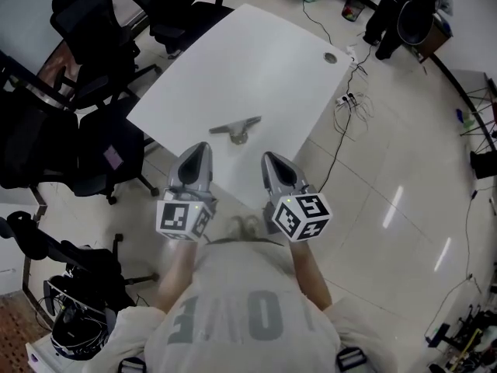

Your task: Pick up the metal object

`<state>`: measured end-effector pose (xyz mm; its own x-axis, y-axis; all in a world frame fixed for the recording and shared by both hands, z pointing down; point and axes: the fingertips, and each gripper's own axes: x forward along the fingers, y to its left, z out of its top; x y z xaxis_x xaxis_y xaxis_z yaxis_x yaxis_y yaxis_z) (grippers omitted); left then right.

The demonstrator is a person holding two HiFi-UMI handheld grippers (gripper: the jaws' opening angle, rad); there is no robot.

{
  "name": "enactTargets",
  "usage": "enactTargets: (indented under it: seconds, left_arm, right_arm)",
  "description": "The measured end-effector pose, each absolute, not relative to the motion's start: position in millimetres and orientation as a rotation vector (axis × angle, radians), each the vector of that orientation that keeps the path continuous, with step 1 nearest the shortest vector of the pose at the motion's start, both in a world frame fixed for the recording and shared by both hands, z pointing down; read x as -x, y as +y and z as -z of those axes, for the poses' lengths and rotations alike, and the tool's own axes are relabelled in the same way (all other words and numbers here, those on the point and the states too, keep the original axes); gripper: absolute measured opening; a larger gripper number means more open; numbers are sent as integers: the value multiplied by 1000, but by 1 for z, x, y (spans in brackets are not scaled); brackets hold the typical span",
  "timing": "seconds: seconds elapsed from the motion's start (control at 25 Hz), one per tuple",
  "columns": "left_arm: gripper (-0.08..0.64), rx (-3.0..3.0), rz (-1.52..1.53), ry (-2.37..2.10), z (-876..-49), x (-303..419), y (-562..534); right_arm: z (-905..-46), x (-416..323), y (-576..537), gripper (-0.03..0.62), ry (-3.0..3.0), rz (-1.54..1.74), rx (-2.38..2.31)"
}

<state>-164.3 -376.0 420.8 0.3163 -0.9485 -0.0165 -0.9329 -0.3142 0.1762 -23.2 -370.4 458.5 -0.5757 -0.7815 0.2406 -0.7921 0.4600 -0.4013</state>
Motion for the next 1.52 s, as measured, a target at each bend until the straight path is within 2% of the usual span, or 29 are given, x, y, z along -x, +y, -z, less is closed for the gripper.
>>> enactTargets:
  seconds: [0.08, 0.2, 0.4, 0.48, 0.56, 1.0, 1.28, 1.52]
  left_arm:
    - [2, -2423, 163, -1756, -426, 165, -382]
    - [2, -2385, 139, -1764, -440, 168, -386]
    - [2, -2404, -18, -1775, -471, 165, -393]
    - [2, -2380, -41, -1769, -482, 167, -395]
    - [2, -2360, -55, -1766, -490, 169, -397]
    - [2, -2293, -166, -1791, -517, 189, -411]
    - [2, -2238, -207, -1832, -527, 206, -410]
    - [2, -2215, -207, -1847, -529, 211, -402]
  right_arm:
    - [-468, 30, -377, 8, -2635, -680, -1395]
    - [-489, 43, -386, 13, -2627, -803, -1319]
    - [-537, 62, -412, 153, -2532, -942, -1288]
    - [-563, 68, -422, 187, -2460, -1101, -1281]
    - [-585, 69, -431, 189, -2382, -1252, -1300]
    - [-637, 80, -459, 166, -2192, -1604, -1321]
    - [-645, 81, -477, 155, -2144, -1712, -1393]
    - [-632, 84, -476, 55, -2202, -1756, -1393]
